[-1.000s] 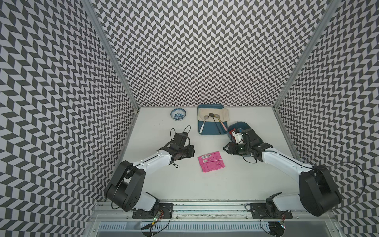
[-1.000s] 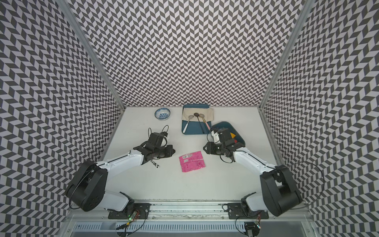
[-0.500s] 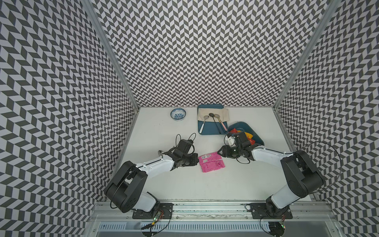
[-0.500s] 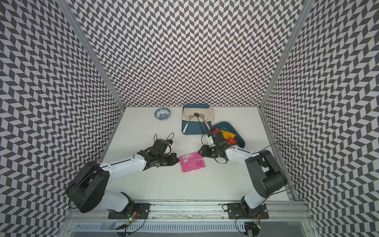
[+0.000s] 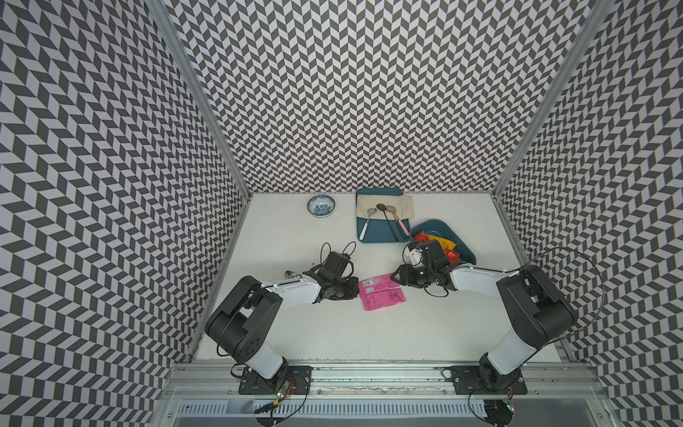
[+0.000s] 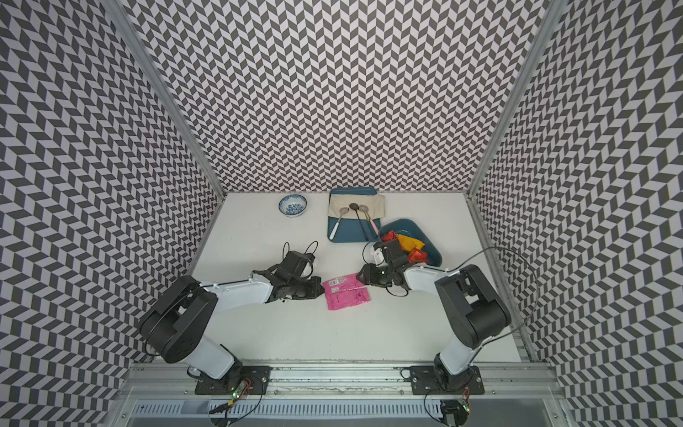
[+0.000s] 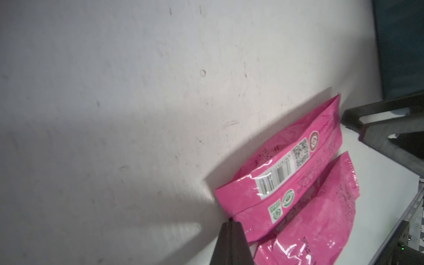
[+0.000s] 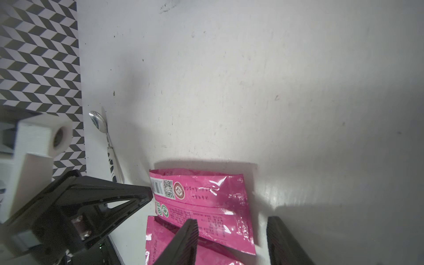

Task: Put the tea bags into the storage box
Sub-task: Pick up the tea bag from the center of the board.

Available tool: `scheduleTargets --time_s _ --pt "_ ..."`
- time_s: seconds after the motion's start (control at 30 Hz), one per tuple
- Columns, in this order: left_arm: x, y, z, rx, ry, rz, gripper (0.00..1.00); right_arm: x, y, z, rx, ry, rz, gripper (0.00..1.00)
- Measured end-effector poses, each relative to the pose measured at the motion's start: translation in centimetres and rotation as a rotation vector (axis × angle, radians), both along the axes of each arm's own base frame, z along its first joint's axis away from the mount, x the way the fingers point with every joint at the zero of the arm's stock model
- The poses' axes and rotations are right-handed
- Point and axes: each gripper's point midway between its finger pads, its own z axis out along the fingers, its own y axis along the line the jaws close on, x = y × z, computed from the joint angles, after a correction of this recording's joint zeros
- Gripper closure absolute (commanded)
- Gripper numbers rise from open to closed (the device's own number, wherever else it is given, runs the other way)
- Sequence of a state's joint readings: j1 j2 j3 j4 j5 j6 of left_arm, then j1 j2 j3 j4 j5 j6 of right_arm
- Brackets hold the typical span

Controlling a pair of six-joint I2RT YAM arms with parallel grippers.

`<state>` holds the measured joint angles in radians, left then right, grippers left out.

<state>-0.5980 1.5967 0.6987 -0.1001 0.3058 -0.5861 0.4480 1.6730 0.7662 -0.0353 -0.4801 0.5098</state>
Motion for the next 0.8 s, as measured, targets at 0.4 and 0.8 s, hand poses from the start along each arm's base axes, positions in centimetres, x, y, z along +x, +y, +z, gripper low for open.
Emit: scheduleTargets --time_s 0.4,0.8 --pt "0.9 -0.6 0.1 0.000 -0.015 -0.010 1.00 -0.1 1.2 0.0 0.044 0.001 0.026 0.51" --pt "1.3 -0.8 0.0 0.005 -0.017 -0.013 1.00 -0.7 3.3 -0.3 0.050 0.002 0.081 0.70"
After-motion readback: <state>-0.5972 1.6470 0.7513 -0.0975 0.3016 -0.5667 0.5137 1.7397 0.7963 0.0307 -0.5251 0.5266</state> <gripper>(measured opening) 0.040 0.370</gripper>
